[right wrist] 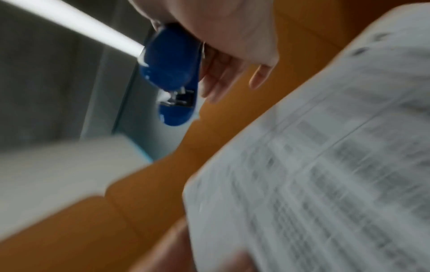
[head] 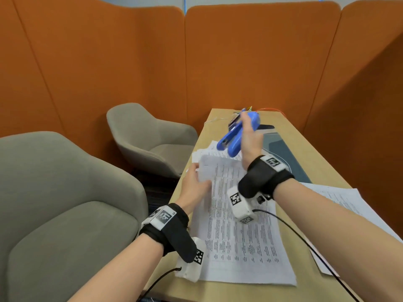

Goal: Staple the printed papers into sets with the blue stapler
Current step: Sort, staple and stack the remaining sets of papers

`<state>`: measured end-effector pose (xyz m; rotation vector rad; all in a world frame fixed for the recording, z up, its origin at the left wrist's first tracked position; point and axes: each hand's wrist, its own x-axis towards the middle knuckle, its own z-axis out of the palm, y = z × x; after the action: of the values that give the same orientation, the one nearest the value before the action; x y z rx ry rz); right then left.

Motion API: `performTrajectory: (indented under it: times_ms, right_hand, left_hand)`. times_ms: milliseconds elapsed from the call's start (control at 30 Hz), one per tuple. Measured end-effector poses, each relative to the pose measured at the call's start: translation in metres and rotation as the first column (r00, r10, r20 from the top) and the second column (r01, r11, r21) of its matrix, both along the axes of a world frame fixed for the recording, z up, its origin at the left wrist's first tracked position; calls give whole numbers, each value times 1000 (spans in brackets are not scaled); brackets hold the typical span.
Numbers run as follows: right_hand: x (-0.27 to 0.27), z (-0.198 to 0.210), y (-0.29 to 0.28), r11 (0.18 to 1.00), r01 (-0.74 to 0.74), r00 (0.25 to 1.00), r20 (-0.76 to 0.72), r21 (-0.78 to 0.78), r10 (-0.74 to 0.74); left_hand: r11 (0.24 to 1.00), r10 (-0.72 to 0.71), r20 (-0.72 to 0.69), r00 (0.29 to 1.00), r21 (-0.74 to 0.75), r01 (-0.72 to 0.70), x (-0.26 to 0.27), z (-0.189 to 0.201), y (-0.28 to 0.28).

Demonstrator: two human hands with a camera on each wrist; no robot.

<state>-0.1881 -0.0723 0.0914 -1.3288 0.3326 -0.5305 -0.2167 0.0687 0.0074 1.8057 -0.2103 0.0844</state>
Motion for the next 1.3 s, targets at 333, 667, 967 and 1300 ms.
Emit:
performTrajectory:
  times_ms: [333, 667, 967, 1300]
  right_hand:
    - [-110, -55, -111, 956, -266, 960, -57, 125, 275]
    - [-155, -64, -221, 993, 73, 861, -497, -96, -112]
    - [-160, -87, -260, 889, -36, 621, -708, -456, -337]
    - [-139, -87, -203, 962, -182, 798, -602, -205, 23]
  left_hand:
    - [951, -64, 183, 981, -288, 115, 8, 48, -19]
    - [549, -314, -146, 938, 778, 305, 67, -16, -97]
    - [222, -213, -259, 942, 926, 305, 97, -42, -86]
    - [201, -378, -107, 920, 960, 194, 112, -14, -61]
